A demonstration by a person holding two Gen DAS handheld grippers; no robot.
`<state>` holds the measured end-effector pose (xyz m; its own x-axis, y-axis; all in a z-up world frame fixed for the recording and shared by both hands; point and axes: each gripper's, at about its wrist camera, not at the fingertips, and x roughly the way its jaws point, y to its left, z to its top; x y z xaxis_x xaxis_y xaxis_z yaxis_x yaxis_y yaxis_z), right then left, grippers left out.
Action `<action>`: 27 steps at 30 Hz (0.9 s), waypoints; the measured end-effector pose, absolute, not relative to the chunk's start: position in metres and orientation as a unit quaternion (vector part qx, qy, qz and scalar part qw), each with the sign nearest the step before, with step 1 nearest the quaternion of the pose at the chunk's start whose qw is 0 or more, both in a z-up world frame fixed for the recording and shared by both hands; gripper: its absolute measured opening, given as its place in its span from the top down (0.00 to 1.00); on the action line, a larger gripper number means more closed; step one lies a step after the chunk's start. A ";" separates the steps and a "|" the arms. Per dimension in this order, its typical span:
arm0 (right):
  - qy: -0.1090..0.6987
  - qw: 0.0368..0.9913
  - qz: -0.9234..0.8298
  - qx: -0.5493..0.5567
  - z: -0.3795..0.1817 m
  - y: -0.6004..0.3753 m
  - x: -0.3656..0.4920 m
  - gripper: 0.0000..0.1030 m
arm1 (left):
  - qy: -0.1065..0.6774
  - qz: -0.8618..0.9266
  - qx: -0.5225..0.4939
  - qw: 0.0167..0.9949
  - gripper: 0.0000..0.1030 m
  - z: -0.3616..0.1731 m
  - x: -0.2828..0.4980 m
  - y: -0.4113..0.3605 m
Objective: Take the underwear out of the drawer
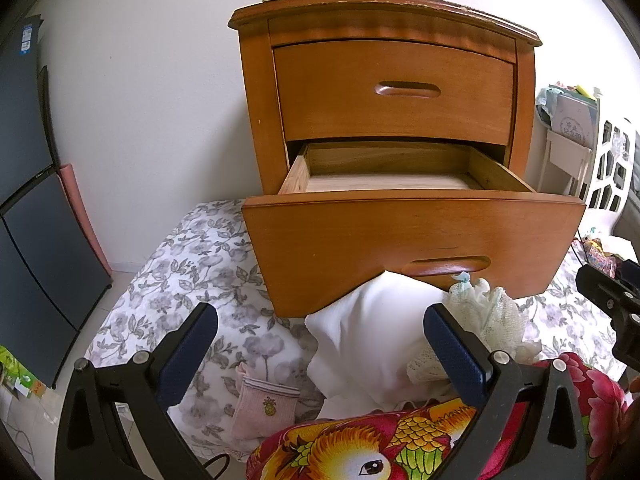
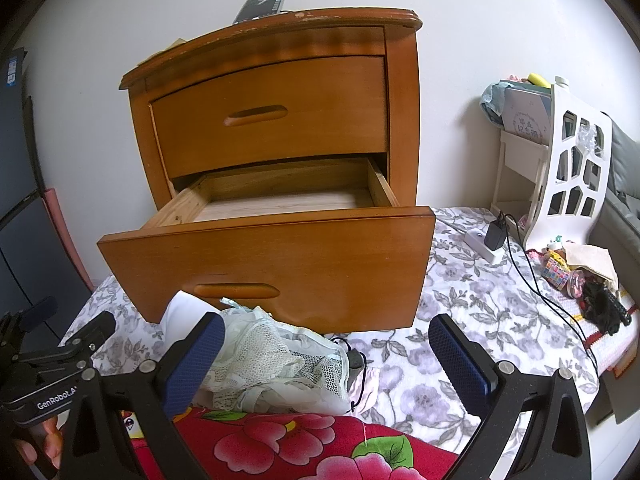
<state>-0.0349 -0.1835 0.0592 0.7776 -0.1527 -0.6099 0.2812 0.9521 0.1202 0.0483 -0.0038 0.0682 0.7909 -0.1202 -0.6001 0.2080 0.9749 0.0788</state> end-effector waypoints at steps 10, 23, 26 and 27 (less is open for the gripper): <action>0.313 0.937 -0.116 0.103 0.059 -0.184 -0.035 0.00 | 0.316 -0.085 0.070 0.942 0.00 0.068 0.050 -0.003; 0.314 0.937 -0.116 0.103 0.059 -0.184 -0.034 0.00 | 0.316 -0.085 0.070 0.942 0.00 0.068 0.051 -0.002; 0.313 0.937 -0.116 0.104 0.059 -0.184 -0.035 0.00 | 0.316 -0.085 0.070 0.942 0.00 0.068 0.051 -0.002; 0.313 0.937 -0.116 0.104 0.059 -0.184 -0.035 0.00 | 0.316 -0.085 0.070 0.942 0.00 0.068 0.051 -0.002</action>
